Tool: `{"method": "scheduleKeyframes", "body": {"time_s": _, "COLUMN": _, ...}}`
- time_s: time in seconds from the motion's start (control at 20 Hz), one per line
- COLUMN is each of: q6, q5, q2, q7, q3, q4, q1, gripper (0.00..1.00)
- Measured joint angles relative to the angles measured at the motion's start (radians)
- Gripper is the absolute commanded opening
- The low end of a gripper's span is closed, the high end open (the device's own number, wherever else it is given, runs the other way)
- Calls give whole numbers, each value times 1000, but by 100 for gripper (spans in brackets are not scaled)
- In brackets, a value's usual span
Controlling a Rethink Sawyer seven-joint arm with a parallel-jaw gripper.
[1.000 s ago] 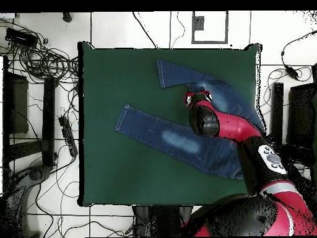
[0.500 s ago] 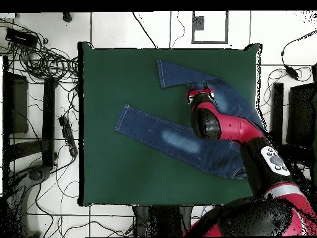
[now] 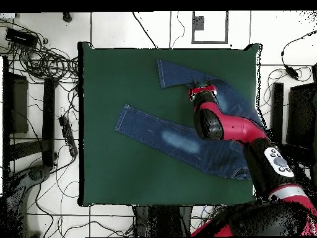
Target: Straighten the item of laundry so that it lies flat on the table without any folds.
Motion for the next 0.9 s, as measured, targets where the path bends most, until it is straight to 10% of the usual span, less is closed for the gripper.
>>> {"method": "scheduleKeyframes", "body": {"time_s": 0.9, "q6": 0, "q5": 1, "q2": -29, "q7": 0, "q3": 6, "q4": 14, "q1": 11, "gripper": 100}}
